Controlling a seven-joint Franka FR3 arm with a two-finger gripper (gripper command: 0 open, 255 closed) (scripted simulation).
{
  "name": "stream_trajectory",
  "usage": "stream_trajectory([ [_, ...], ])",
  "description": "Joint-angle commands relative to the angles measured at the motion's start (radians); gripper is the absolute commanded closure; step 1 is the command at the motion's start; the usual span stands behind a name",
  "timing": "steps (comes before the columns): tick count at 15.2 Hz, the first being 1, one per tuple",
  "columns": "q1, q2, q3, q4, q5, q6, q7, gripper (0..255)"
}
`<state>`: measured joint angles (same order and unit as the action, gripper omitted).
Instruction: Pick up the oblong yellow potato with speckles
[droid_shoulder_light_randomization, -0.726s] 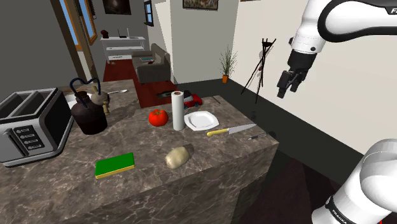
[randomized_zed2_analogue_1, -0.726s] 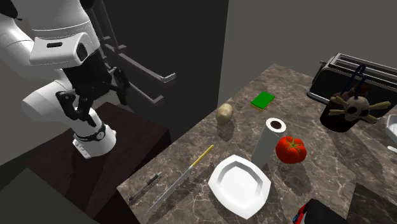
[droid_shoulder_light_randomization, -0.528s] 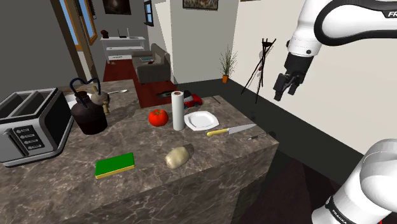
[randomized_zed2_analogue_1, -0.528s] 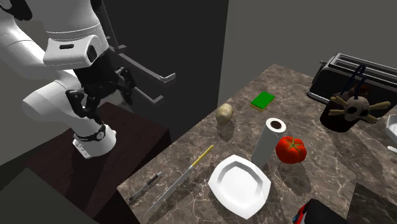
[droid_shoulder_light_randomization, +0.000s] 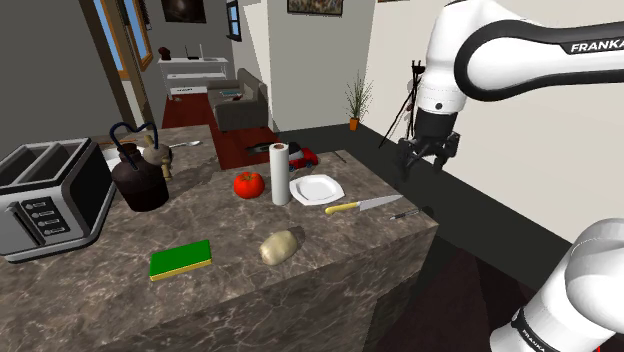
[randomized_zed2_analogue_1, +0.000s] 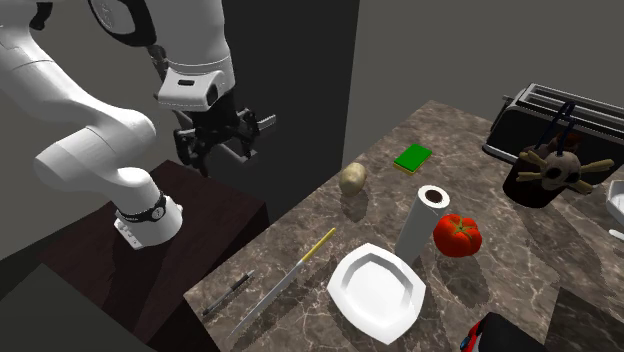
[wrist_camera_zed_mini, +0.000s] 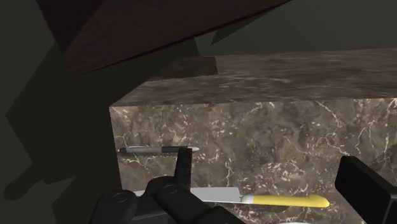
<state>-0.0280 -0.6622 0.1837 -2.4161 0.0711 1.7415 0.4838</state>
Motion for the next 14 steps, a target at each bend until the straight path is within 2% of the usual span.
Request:
stream_trajectory([
  [1,-0.005,0.052,0.054,0.017,0.03,0.022,0.11,0],
  [8,-0.033,0.275,0.22,0.119,0.086,0.099,0.47,0],
  [14,-0.058,0.526,0.329,0.266,0.057,0.162,0.787,0],
])
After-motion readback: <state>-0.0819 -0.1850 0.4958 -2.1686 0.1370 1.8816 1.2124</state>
